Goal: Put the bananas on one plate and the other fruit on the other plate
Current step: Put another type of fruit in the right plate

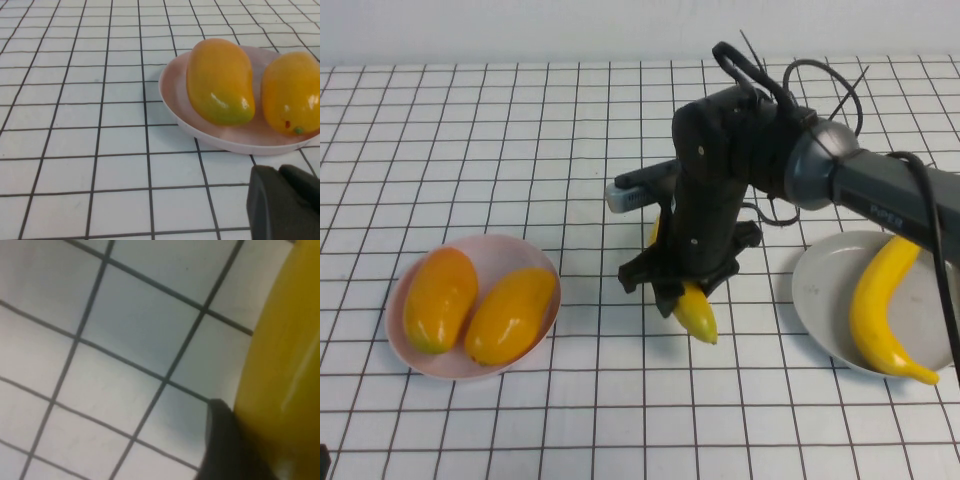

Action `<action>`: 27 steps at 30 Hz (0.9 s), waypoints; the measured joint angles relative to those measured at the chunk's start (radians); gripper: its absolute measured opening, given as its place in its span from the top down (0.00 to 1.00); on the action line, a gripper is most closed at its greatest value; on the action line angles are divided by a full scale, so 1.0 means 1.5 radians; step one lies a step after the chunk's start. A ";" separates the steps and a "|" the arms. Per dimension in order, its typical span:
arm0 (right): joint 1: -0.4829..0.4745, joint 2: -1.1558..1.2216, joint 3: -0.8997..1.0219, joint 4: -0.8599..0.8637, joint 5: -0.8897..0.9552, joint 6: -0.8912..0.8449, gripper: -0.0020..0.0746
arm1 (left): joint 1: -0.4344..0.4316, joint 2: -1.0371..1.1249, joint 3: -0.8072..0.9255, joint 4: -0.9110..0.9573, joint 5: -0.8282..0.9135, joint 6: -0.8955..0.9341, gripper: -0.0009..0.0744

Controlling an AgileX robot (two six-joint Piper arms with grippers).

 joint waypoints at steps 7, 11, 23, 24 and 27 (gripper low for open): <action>0.001 -0.082 0.002 -0.106 0.015 -0.028 0.57 | 0.000 0.000 0.000 0.000 0.000 0.000 0.99; 0.000 -0.160 0.083 -0.141 0.017 -0.028 0.57 | 0.000 0.000 0.000 0.000 0.000 0.000 0.99; -0.137 -0.434 0.432 -0.148 -0.005 -0.025 0.57 | 0.000 0.000 0.000 0.002 0.000 0.000 0.99; -0.152 -0.442 0.448 -0.148 -0.006 -0.028 0.57 | 0.000 0.000 0.000 0.002 0.000 0.000 0.99; -0.200 -0.451 0.478 -0.149 -0.025 -0.047 0.57 | 0.000 0.000 0.000 0.002 0.000 0.000 0.99</action>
